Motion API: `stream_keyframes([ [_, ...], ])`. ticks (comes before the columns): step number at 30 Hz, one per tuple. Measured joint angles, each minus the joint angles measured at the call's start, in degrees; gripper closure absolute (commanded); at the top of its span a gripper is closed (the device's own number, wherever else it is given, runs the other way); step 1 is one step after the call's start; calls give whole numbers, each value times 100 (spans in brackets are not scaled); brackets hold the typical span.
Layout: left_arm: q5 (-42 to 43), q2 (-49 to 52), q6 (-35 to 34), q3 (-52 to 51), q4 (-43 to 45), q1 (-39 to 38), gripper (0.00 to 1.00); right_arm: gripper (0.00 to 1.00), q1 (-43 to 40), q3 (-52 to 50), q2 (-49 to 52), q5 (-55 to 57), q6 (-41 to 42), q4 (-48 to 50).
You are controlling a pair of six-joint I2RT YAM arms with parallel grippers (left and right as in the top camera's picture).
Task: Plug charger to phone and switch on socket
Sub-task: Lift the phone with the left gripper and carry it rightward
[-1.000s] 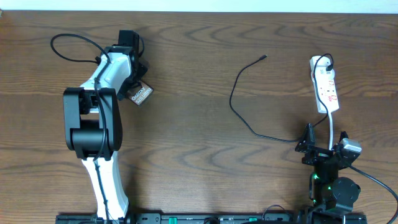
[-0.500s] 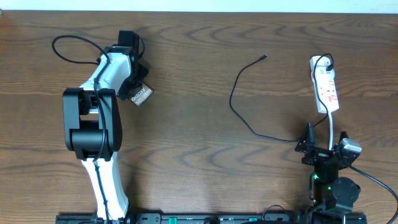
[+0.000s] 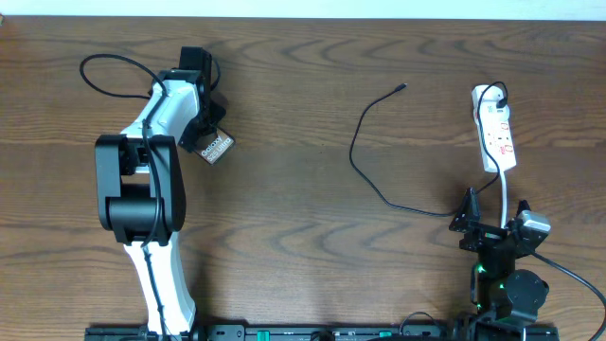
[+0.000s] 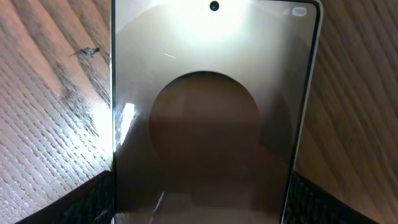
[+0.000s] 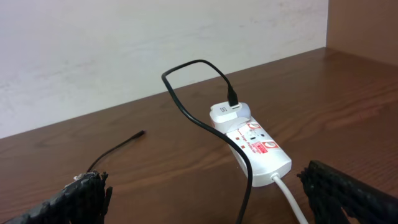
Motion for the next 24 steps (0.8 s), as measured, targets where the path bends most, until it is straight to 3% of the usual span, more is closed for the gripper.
stream_keyframes([
  [15,608,-96,142,-37,-507,0,41,1,0,0,0,0,0,0],
  [24,1003,-107,339,-37,-767,-92,42,1,0,0,0,0,0,0],
])
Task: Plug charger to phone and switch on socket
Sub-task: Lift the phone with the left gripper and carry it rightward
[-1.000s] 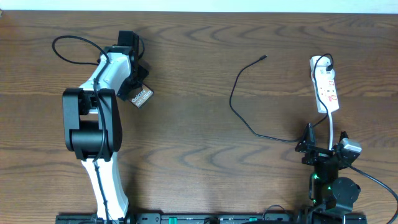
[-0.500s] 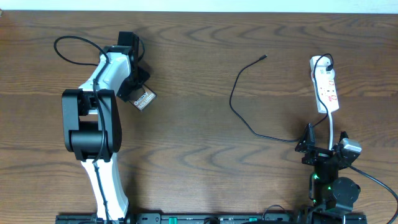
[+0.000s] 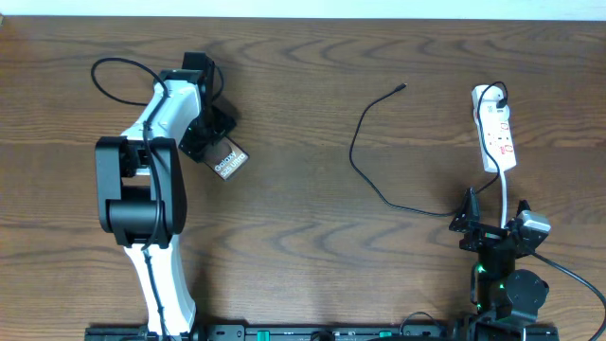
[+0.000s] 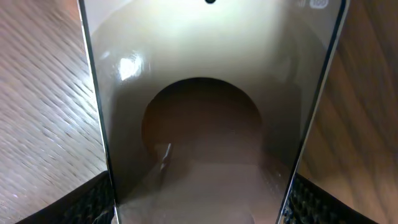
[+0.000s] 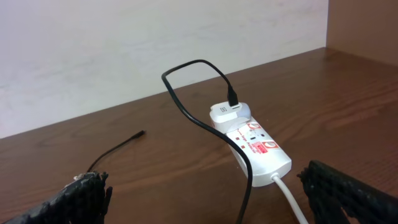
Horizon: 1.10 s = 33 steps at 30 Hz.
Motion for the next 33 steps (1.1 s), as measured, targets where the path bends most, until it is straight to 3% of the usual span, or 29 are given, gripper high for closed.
stream_keyframes([
  [15,168,0,741,0,-162,-935,42,1,0,0,0,0,0,0],
  [33,404,0,850,-11,-195,-2321,42,1,0,0,0,0,0,0],
])
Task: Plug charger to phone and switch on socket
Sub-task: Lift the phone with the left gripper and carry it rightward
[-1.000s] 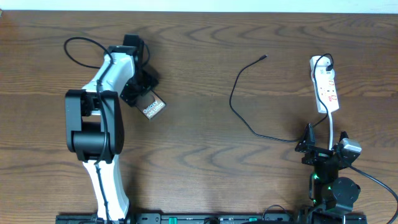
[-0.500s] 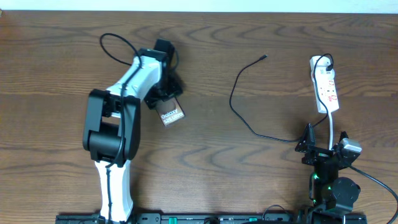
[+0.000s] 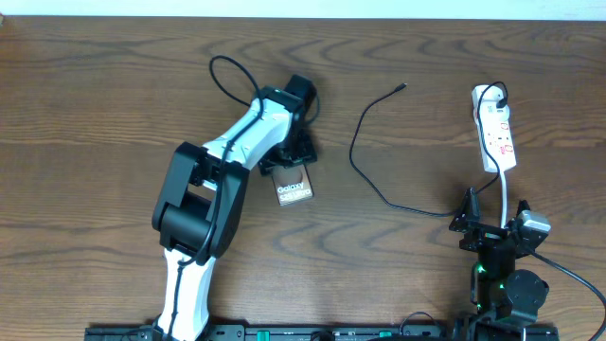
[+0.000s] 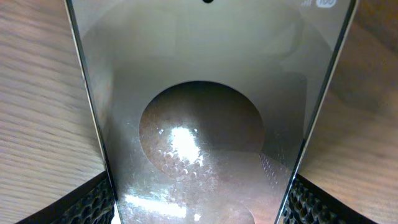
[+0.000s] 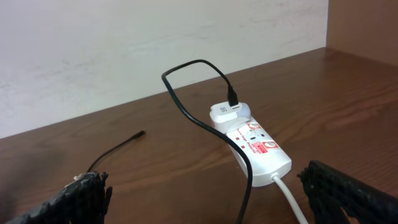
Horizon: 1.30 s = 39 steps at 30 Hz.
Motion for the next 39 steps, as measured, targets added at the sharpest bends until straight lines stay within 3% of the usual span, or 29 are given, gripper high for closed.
stream_keyframes([
  [10,487,-13,-2,0,-17,-63,42,1,0,0,0,0,0,0],
  [25,2009,-2,22,0,74,-111,42,1,0,0,0,0,0,0],
  [31,1598,0,22,2,83,-138,42,1,0,0,0,0,0,0],
  [39,-127,-15,26,17,109,-216,41,1,0,0,0,0,0,0],
])
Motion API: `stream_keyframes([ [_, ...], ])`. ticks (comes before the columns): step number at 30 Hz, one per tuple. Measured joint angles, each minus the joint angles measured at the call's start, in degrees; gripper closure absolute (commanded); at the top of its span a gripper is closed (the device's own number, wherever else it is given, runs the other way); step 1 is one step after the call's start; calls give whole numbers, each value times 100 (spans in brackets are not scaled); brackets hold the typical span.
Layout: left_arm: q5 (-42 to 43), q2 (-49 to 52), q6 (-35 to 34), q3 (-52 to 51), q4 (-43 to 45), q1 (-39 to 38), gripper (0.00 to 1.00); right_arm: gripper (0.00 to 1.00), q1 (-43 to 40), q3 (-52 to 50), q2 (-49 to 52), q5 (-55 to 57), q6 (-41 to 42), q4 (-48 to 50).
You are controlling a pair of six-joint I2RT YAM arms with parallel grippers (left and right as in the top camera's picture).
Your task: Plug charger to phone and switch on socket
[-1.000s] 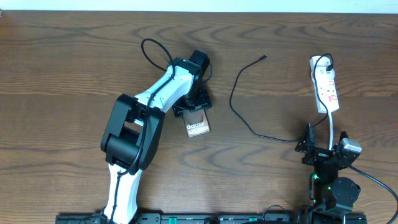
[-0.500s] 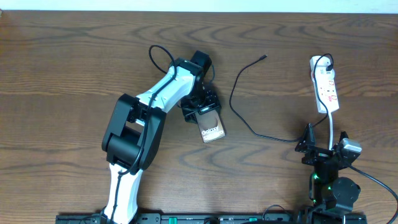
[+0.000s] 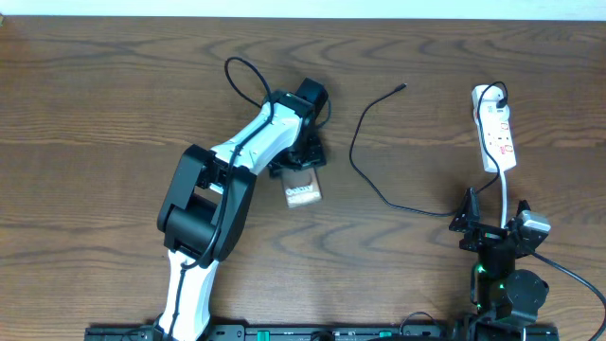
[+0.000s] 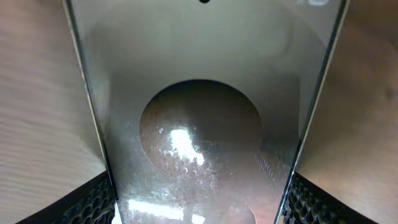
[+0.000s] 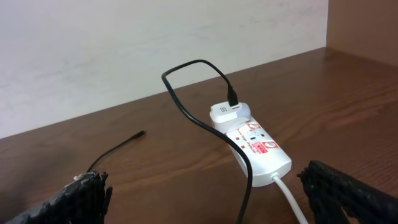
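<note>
The phone (image 3: 302, 192) hangs in my left gripper (image 3: 297, 171), which is shut on its upper end near the table's middle. Seen from the left wrist, its glossy screen (image 4: 199, 112) fills the frame between my two black fingers (image 4: 87, 202). To the right of the phone lies the black charger cable (image 3: 365, 156), its free tip (image 3: 402, 87) pointing toward the back. The cable runs to the adapter on the white power strip (image 3: 495, 128). My right gripper (image 3: 492, 224) rests open at the front right, with the strip (image 5: 252, 146) and cable (image 5: 186, 106) ahead of it.
The strip's white cord (image 3: 507, 194) runs forward past my right arm's base. A pale wall (image 5: 155, 43) stands behind the brown wooden table (image 3: 95, 189). A loop of the left arm's own cable (image 3: 241, 76) sticks up by its wrist.
My left gripper, still shut on the phone, has shifted a little to the right, toward the cable. The right arm, cable and power strip have not moved.
My left gripper held the phone at the table's far left. It was then slightly nearer the front with the phone turned. Later it held the phone near the middle of the table, and now a bit further right. The right gripper stayed open throughout.
</note>
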Motion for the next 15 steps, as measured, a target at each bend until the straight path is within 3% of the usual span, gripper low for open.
stream_keyframes([
  [2,-378,0,15,-17,122,17,41,1,0,0,0,0,0,0],
  [10,-754,-101,46,-232,442,24,9,1,0,0,0,0,0,0],
  [15,-822,-125,98,-258,433,37,2,1,0,0,0,0,0,0],
])
